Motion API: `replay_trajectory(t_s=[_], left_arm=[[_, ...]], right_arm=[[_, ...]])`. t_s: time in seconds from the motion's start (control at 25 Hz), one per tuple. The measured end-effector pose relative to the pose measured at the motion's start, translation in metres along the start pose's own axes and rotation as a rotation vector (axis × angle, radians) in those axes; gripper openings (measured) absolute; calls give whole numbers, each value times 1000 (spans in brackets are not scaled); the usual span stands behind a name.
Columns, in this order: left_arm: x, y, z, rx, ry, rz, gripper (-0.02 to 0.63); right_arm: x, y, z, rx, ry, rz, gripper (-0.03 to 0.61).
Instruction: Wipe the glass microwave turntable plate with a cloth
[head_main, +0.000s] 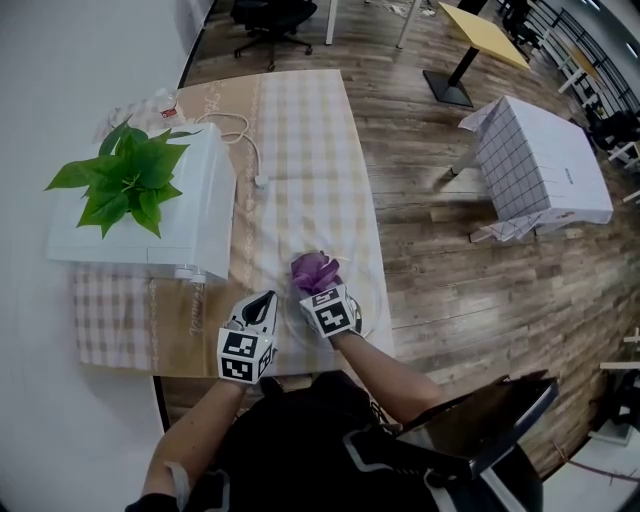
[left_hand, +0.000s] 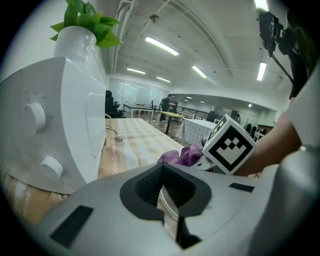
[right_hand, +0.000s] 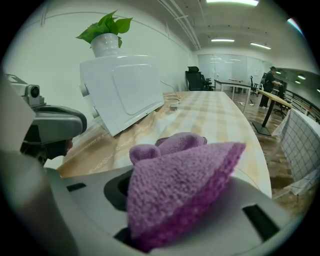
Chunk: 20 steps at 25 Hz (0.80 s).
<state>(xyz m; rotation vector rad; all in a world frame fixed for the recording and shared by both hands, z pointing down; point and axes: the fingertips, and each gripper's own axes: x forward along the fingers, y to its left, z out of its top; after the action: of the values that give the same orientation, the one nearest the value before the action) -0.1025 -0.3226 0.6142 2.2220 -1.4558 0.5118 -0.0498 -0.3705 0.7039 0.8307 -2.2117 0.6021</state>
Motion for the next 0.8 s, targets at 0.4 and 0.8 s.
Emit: replay_trajectory(t_s=[0.4, 0.8], left_arm=[[9, -7, 7, 2, -6, -50, 3], [15, -16, 13, 1, -1, -77, 3]], right_arm=[[-14, -37, -12, 50, 13, -76, 141], [-42, -80, -36, 120, 18, -188, 141]])
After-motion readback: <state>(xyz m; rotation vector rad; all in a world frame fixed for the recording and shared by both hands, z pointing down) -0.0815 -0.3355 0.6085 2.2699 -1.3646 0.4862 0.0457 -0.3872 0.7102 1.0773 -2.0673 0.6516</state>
